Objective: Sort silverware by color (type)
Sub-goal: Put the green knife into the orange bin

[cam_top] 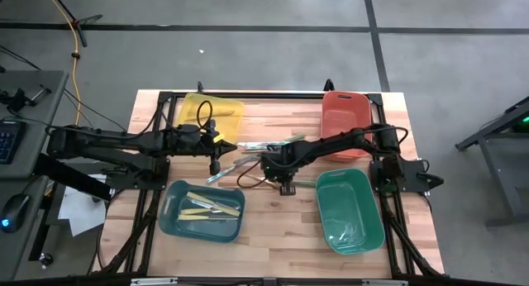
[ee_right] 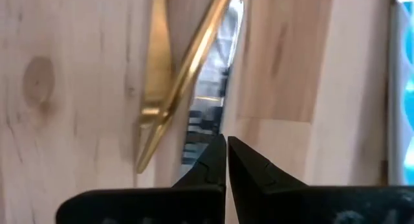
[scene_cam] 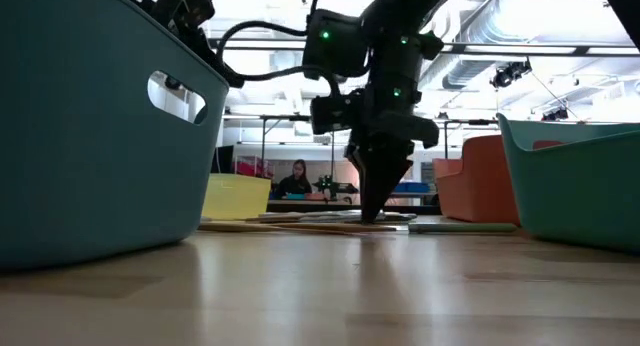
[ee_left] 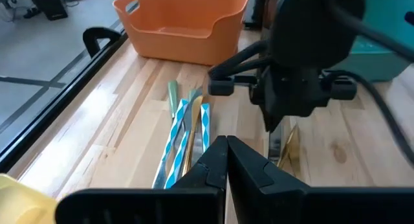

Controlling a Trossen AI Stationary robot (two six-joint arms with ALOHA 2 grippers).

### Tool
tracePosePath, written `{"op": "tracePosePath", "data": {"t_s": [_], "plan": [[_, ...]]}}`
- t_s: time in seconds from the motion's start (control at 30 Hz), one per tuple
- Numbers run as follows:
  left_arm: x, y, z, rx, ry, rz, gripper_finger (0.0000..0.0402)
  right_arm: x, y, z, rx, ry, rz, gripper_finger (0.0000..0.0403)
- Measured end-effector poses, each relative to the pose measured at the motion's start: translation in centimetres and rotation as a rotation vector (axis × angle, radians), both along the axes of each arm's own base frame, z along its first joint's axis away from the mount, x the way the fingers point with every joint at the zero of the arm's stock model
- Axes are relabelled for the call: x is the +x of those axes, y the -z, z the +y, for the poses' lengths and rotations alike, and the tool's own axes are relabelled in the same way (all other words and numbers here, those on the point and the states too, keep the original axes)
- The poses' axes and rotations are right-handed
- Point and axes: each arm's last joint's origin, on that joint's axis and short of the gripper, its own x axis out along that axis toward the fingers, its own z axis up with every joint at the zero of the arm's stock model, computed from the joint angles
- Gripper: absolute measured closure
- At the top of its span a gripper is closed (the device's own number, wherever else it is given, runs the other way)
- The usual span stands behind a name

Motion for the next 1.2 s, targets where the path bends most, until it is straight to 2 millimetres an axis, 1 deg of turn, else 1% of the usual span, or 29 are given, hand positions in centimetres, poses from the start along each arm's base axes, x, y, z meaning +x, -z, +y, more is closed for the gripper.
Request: {"op": "tracePosePath", "data": {"t_s": [0.17,0.3,0.43,0.53,0.73,0.83,1.07,1.2], "plan": [[0.0,0.0,-0.1,0.001,0.004,-0.003,0.0401,-0.4,-1.1,0.2,-0.002,-0.006,-0.008,0.0403],[0.0,0.0,-0.1,0.0,0.004,-0.001,0.0401,-1.0,-1.2,0.9,0.035,-0.036,0.051,0.0403],[0.2,0.3,-0.1,-0.002,0.004,0.016,0.0401,-1.1,-1.2,1.4,0.042,-0.063,0.048,0.0403],[0.6,0.6,0.0,-0.003,0.004,0.024,0.0401,-0.9,-1.2,1.4,0.04,-0.062,0.03,0.0403],[1.2,1.2,0.0,-0.005,0.009,0.03,0.0401,-0.5,-0.2,1.4,0.047,-0.053,0.033,0.0403],[1.2,1.2,0.0,-0.005,0.01,0.038,0.0401,-0.5,0.4,1.4,0.046,-0.062,0.059,0.0403],[1.2,1.2,0.0,-0.007,0.014,0.037,0.0401,-0.3,0.7,1.3,0.031,-0.064,0.052,0.0403],[1.2,1.2,0.0,-0.007,0.014,0.036,0.0401,0.4,1.2,1.1,0.027,-0.078,0.013,0.0403]]}}
